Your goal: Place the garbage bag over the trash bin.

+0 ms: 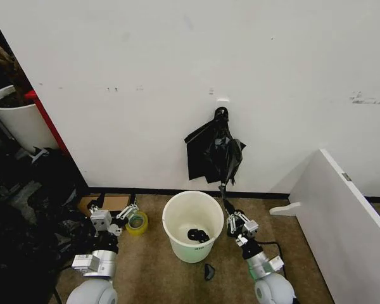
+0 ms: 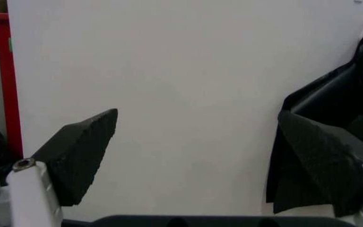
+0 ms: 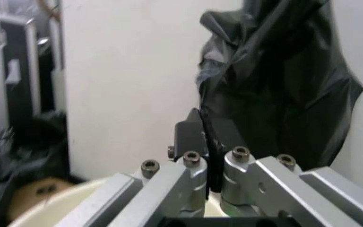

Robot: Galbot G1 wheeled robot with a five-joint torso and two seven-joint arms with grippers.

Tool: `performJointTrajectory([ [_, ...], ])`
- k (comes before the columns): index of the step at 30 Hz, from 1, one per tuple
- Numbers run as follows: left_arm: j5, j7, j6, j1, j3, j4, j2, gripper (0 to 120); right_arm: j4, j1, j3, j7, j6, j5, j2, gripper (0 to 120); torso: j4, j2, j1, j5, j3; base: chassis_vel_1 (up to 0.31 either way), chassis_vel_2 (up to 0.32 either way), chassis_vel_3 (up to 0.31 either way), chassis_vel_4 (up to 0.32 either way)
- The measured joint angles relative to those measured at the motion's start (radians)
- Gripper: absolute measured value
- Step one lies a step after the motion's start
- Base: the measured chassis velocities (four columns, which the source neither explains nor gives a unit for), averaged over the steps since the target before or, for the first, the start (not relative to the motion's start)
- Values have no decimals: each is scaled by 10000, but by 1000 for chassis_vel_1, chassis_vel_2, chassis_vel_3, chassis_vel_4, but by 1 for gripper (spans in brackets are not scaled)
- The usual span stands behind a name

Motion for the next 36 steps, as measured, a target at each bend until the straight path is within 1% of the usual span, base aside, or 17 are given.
performJointTrajectory([
  [4, -62, -2, 1, -22, -21, 3, 15, 100, -16, -215, 155, -620, 284, -80, -63, 0, 0, 0, 0, -1, 1, 0, 0, 0, 0],
  [8, -70, -2, 2, -39, -11, 19, 3, 100, -18, -298, 215, -857, 482, -171, -75, 0, 0, 0, 1, 0, 0, 0, 0, 0, 0],
  [13, -64, -1, 1, -43, 11, 34, -40, 100, -82, -218, 172, -662, 541, -91, -46, 0, -1, 0, 1, -1, 0, 0, 0, 0, 0],
  [17, -28, -1, -6, -9, 9, 42, -45, 100, -150, 107, 19, -74, 442, -25, 70, 0, 0, 0, 1, -1, 0, 0, 0, 0, 0],
  [19, -11, 0, 6, 10, -43, 42, -14, 100, -196, 772, -308, 1071, 86, -45, 348, 10, 1, 0, 1, 0, 0, 0, 0, 0, 0],
  [20, -11, 0, 6, 10, -43, 42, -14, 100, -196, 772, -308, 1071, 86, -45, 348, 10, 1, 0, 1, 0, 0, 0, 0, 0, 0],
  [22, -8, 0, 50, 12, -89, 42, 15, 100, -173, 1230, -670, 2078, -330, -50, 513, 16, 3, 0, 2, 0, 1, 0, 0, 0, 0],
  [24, -5, -4, 94, 22, -132, 33, 29, 100, 55, 1569, -1099, 2887, -875, 315, 586, 25, 3, 0, 1, -1, 1, 0, 0, 0, 0],
  [25, 0, -5, 107, 39, -140, 25, 33, 100, 267, 1699, -1368, 3227, -1244, 741, 607, 28, 2, 0, 1, -3, 1, 0, 0, 0, 0],
  [27, 7, -10, 115, 76, -163, 9, 43, 100, 824, 1814, -1819, 3700, -2040, 1759, 615, 36, 1, 0, 2, 0, 2, 0, 0, 0, 0],
  [28, 7, -10, 115, 76, -163, 9, 43, 100, 824, 1814, -1819, 3700, -2040, 1759, 615, 36, 1, 0, 2, 0, 2, 0, 0, 0, 0],
  [29, 8, -12, 116, 81, -168, 6, 46, 100, 1016, 1838, -1951, 3802, -2277, 2084, 618, 38, 1, 0, 1, -2, 1, 0, 0, 0, 0],
  [30, 7, -18, 115, 95, -184, 3, 58, 100, 1594, 1895, -2289, 4032, -3013, 3090, 645, 45, 1, 0, 1, -2, 0, 0, 0, 0, 0],
  [32, -4, -36, 113, 96, -207, 5, 75, 100, 1993, 1988, -2548, 4265, -3585, 3693, 674, 53, 0, 0, 1, -3, 1, 0, 0, 0, 0],
  [33, -18, -42, 104, 93, -209, 18, 84, 100, 2064, 2133, -2660, 4420, -3799, 3758, 725, 58, 0, 0, 1, -2, 0, 0, 0, 0, 0],
  [35, -39, -60, 87, 91, -212, 60, 105, 100, 1813, 2422, -2683, 4510, -3878, 3352, 808, 67, 1, 0, 1, -2, 0, 0, 0, 0, 0],
  [36, -39, -60, 87, 91, -212, 60, 105, 100, 1813, 2422, -2683, 4510, -3878, 3352, 808, 67, 1, 0, 1, -2, 0, 0, 0, 0, 0],
])
